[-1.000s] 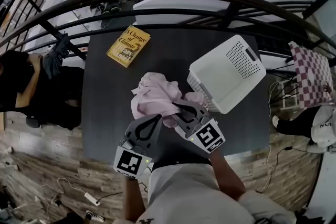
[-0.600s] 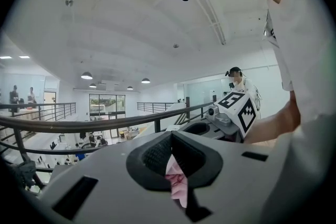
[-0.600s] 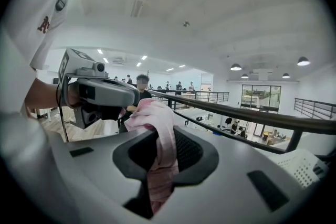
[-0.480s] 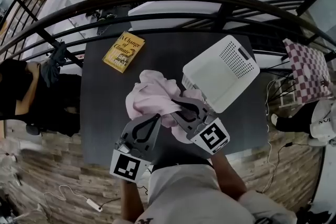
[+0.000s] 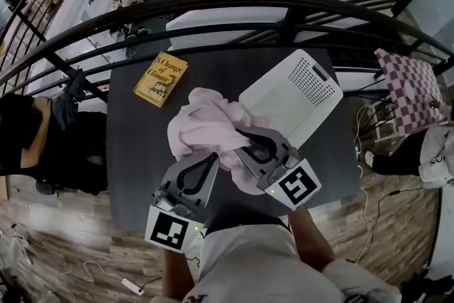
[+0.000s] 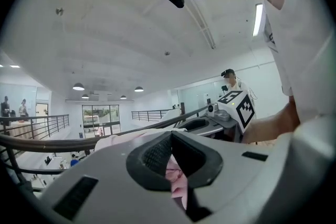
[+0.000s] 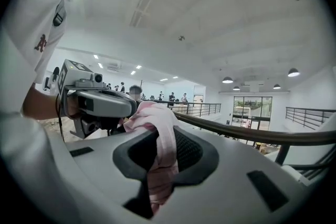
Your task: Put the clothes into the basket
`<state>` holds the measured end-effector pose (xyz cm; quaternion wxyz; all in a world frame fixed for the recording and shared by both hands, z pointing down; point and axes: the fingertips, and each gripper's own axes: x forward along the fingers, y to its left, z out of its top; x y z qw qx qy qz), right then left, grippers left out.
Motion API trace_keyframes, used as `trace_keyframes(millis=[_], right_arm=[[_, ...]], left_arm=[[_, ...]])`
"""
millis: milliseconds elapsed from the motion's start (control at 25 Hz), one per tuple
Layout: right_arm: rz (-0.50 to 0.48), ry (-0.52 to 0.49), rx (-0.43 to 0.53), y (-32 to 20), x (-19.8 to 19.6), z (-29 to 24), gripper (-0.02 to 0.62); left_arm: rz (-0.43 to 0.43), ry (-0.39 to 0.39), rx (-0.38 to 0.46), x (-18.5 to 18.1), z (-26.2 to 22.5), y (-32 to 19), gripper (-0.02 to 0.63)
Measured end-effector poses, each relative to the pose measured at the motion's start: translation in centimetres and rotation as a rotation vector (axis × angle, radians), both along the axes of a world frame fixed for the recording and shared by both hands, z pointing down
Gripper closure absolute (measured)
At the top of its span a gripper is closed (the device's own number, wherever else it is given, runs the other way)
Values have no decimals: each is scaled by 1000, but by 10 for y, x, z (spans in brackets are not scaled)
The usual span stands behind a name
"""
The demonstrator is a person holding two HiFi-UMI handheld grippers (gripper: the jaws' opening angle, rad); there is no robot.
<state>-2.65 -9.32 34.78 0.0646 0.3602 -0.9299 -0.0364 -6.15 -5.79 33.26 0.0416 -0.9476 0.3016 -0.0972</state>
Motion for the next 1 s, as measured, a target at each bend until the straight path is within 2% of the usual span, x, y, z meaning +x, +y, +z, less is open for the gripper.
trace_keyframes(millis=[640,800,1000], right_arm=[[132,-68,50,-12,52,-44,520],[166,-84,65,-13,68,-57,522],[208,-50,137,-15,97,-69,521]], left_arm=[[93,4,65,34,-31,-14,603],[108,26,71,46,-38,-16,603],[139,26,92,62,-43,-19,603]])
